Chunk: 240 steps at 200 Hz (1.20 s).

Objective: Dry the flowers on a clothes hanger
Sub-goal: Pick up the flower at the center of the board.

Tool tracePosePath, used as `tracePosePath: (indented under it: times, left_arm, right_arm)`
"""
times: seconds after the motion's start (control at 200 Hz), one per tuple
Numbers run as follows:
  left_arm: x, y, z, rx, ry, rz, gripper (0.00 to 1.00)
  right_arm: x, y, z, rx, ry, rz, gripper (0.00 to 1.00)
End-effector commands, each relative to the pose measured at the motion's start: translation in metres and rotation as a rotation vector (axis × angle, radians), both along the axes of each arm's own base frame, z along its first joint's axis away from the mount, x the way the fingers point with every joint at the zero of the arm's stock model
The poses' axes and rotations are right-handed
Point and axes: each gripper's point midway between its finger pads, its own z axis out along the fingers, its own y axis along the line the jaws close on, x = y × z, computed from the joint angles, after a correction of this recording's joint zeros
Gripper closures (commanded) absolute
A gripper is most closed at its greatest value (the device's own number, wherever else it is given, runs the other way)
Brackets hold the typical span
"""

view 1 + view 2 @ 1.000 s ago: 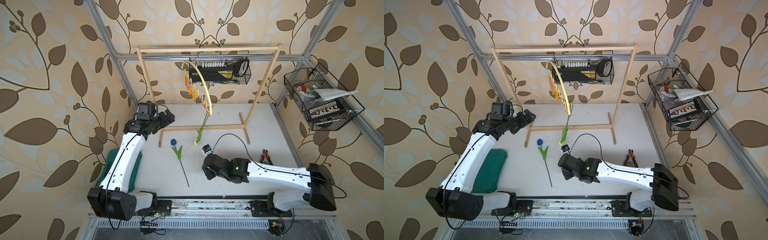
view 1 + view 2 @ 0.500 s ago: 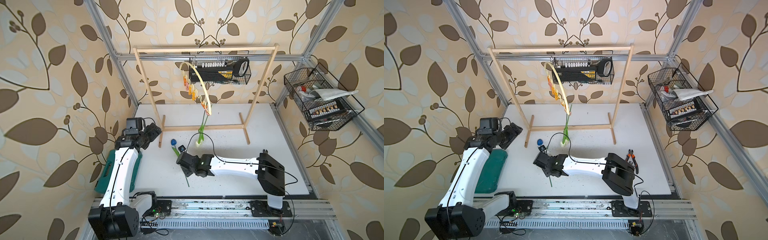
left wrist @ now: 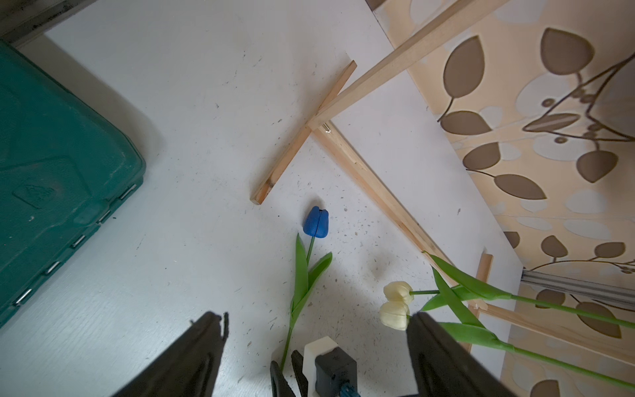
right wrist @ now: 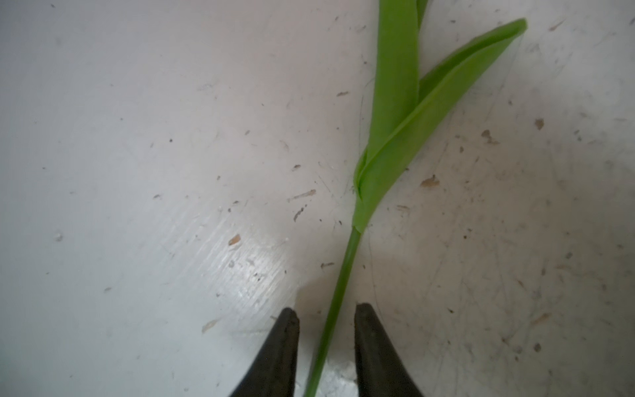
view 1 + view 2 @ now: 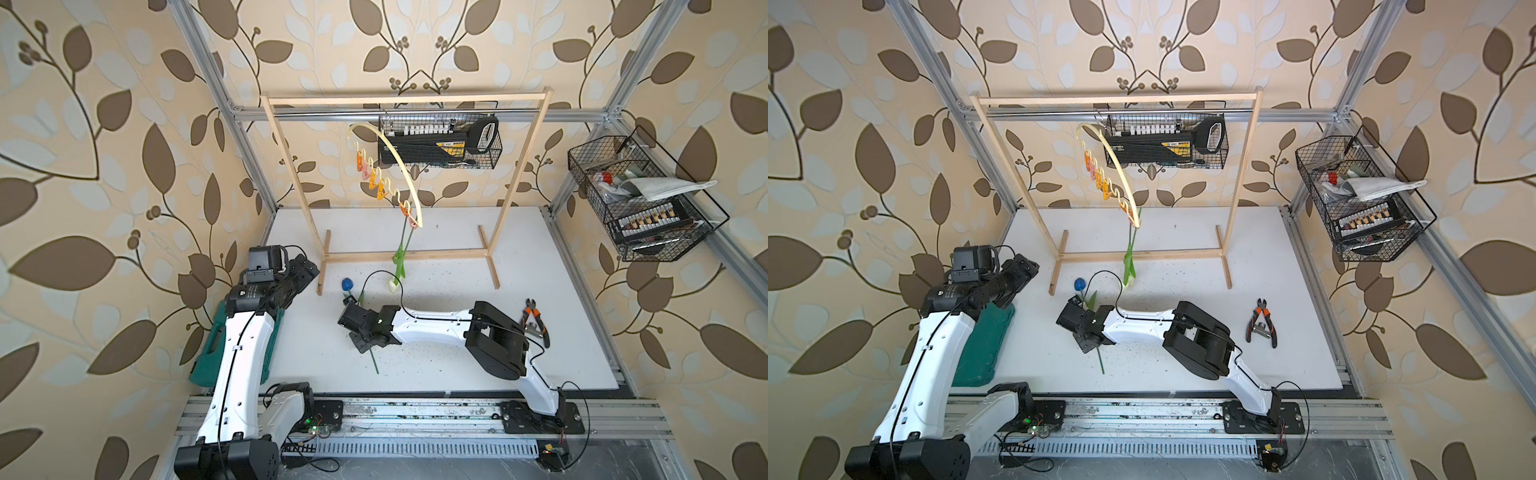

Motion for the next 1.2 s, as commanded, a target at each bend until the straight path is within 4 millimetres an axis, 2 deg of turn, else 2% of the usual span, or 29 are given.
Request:
tracePosePath:
  times: [0.0, 0.11, 0.415, 0.54, 0.64, 0.755, 0.925, 1.045, 1.195]
  left_arm:
    - [0.002, 0.0, 0.008, -0.002, -0.023, -0.011, 0.13]
    - [0.003, -0.001, 0.011, -0.007, -0.03, -0.018, 0.13]
    - [0.007, -0.008, 0.012, -0.031, -0.039, -0.052, 0.16]
    - [0.007, -0.012, 0.014, -0.041, -0.045, -0.071, 0.16]
    - [0.008, -0.018, 0.015, -0.055, -0.052, -0.109, 0.17]
    - [0.008, -0.018, 0.014, -0.047, -0.046, -0.12, 0.18]
    - [0.008, -0.023, 0.017, -0.057, -0.07, -0.152, 0.19]
    - [0.011, -0.036, 0.023, -0.093, -0.102, -0.227, 0.19]
    - [0.011, -0.062, 0.033, -0.123, -0.153, -0.355, 0.23]
  right_arm:
    - [0.003, -0.001, -0.01, -0.025, 0.029, -0.012, 0.77]
    - [0.007, -0.006, -0.019, -0.034, 0.04, -0.034, 0.81]
    - [0.018, -0.011, -0.027, -0.045, 0.064, -0.079, 0.82]
    - [0.018, -0.015, -0.028, -0.064, 0.07, -0.094, 1.0]
    - [0.019, -0.02, -0.019, -0.059, 0.067, -0.11, 1.0]
    - [0.017, -0.022, 0.009, -0.003, 0.052, -0.114, 1.0]
    - [0.011, -0.025, 0.068, 0.168, 0.064, -0.124, 1.0]
    - [0.01, -0.041, 0.106, 0.342, 0.122, -0.172, 1.0]
    - [0.01, -0.072, 0.147, 0.593, 0.226, -0.267, 1.0]
